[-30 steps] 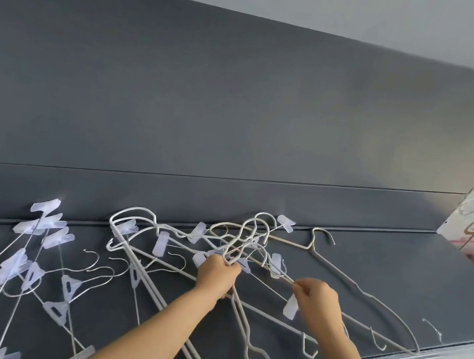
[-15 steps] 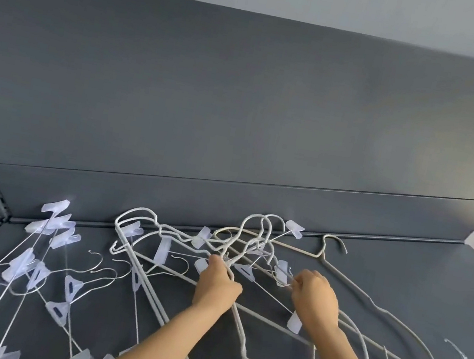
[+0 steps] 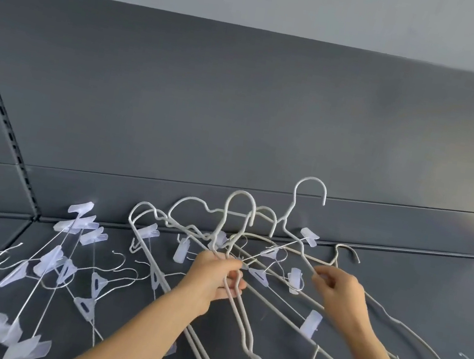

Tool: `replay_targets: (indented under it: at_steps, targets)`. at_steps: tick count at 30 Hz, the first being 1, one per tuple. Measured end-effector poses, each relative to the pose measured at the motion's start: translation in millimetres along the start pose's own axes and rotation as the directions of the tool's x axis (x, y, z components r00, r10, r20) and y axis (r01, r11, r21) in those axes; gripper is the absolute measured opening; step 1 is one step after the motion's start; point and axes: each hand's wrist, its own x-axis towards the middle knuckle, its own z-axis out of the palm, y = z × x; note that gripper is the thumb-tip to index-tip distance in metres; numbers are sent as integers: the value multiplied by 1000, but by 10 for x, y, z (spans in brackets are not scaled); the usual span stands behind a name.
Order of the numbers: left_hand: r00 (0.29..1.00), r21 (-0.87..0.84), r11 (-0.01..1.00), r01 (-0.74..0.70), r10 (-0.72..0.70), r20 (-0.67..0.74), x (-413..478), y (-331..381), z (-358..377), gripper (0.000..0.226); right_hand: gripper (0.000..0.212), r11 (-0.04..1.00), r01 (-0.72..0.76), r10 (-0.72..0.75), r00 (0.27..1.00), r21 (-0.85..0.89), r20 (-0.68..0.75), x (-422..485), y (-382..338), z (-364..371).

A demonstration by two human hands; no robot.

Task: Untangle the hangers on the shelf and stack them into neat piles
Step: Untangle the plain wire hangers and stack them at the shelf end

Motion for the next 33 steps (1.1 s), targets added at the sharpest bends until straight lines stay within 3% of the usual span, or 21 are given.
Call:
replay_targets:
  at_steps: [10, 15, 20, 26, 29, 33]
  targets:
    - [977, -54, 976, -213, 213, -2, -431, 456, -365, 11, 22, 989, 96, -112, 982, 110, 152, -150, -534, 122]
    - [942, 0, 946, -324, 322, -93, -552, 652, -728, 15, 21, 953, 62, -135, 963, 298, 233, -258, -876, 205]
    - [913, -13, 941, -339, 325, -246, -606, 745, -1181, 13, 32, 925, 81, -233, 893, 371, 386, -420, -1351, 496]
    - [884, -154, 917, -368, 293, -365, -708, 805, -1557, 18, 11, 886, 196, -397, 790, 420, 468, -728, -2023, 1147]
    - [849, -122, 909, -399, 316, -424, -745, 840, -1758, 20, 17, 893, 265, -427, 751, 362, 504, -885, -2303, 1402]
    - [825, -49, 908, -417, 355, -440, -816, 880, -2149, 20, 13, 889, 249, -435, 720, 383, 541, -1036, -2597, 1643]
